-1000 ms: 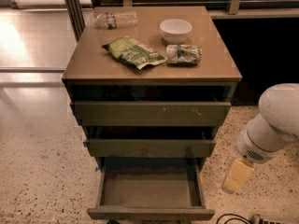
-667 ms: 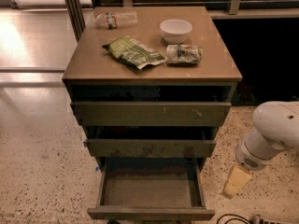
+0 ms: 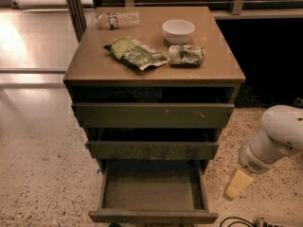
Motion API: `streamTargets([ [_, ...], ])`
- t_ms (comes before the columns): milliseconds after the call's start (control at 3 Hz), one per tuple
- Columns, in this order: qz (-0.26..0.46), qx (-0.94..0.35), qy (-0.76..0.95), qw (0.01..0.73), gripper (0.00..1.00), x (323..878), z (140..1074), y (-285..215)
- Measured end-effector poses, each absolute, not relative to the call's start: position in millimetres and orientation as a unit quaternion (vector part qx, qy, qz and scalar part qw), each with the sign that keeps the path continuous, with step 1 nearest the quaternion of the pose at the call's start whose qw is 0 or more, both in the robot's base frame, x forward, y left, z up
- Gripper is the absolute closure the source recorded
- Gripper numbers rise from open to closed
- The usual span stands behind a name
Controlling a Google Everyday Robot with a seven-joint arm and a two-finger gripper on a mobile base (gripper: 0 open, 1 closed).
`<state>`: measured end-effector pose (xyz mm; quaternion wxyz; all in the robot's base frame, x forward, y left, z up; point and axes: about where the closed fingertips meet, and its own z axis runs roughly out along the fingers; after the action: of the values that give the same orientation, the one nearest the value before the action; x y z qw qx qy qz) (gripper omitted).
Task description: Close bottom drawer
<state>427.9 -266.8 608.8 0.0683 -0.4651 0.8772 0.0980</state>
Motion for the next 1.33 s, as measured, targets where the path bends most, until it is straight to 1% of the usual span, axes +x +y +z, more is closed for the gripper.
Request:
streamTargets([
  [333,0.200,-0.458,0.859,0.106,0.00,437,565,-250],
  [667,0.228,-0.458,0.853,0.100,0.00,432,537,-243],
  [1333,0.219,-0.452,0.858,0.106,0.00,429,535,-241],
])
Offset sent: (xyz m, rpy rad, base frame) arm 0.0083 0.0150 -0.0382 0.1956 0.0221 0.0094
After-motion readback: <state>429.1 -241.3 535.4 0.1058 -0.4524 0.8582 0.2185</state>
